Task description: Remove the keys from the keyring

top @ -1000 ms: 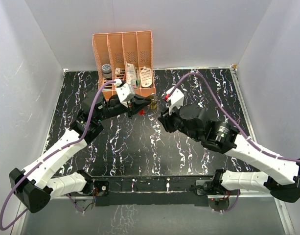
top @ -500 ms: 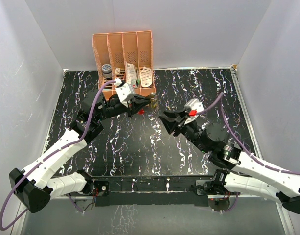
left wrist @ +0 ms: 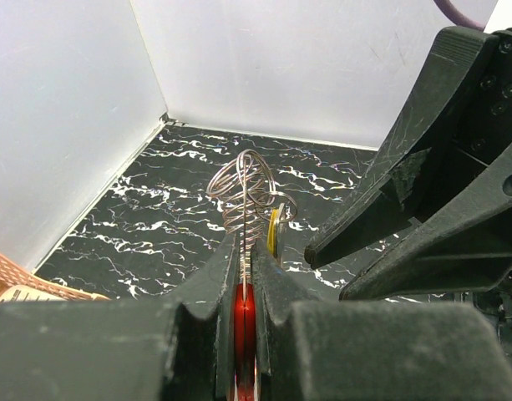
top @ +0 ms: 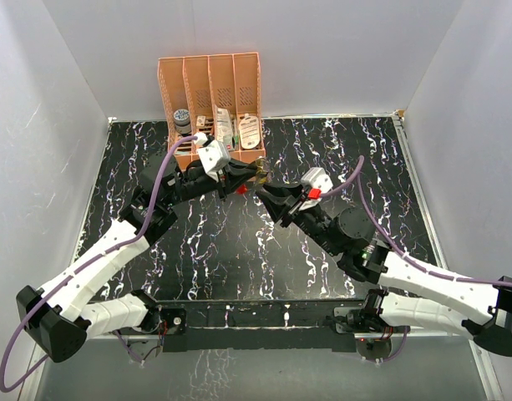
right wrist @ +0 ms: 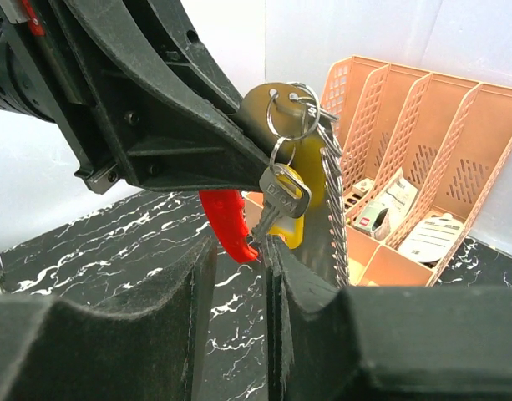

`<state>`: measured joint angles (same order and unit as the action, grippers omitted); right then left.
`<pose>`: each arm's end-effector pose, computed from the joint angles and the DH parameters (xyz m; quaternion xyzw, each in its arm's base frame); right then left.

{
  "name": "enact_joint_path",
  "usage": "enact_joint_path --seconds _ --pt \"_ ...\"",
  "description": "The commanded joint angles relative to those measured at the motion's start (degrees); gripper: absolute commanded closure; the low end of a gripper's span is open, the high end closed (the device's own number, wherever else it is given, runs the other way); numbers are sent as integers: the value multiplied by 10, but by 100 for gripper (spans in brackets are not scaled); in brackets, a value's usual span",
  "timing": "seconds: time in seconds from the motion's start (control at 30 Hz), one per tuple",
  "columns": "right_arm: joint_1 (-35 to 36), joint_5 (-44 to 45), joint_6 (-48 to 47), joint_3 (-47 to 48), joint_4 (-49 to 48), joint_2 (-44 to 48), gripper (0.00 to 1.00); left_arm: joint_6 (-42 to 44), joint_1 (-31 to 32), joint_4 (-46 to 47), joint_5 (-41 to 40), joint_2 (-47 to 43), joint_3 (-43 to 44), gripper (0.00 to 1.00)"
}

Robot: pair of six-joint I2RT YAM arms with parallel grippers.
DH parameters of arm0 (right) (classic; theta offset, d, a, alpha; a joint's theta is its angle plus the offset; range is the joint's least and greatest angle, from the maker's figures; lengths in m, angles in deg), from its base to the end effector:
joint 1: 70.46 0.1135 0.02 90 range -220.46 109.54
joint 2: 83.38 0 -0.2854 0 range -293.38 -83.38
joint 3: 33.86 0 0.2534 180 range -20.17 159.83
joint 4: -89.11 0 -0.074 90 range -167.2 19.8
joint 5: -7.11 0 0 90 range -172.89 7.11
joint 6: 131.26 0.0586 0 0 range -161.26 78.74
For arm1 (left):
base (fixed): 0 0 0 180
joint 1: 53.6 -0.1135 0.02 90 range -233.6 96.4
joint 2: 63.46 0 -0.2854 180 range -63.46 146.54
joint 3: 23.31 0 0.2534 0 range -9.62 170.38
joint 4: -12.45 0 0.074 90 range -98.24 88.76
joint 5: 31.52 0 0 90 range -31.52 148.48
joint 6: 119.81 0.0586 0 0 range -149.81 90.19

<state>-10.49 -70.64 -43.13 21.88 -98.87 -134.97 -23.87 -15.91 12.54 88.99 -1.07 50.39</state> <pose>0.1227 0.1875 0.3831 -0.2499 0.5787 0.3169 0.7087 0.1862 -0.1814 0.4407 0.4161 0.4916 -0.3645 0.6725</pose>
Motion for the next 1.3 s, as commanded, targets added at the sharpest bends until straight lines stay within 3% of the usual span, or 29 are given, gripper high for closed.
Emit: enact_joint_path --seconds 0.0,0.93,1.27 --pt "2 0 -23 6 -74 0 74 -9 1 34 0 -3 20 100" --pt "2 43 -74 -6 -164 -56 59 -55 1 72 41 -5 11 100" --pt "2 62 -77 -3 -166 -54 60 -56 1 69 39 -4 7 100"
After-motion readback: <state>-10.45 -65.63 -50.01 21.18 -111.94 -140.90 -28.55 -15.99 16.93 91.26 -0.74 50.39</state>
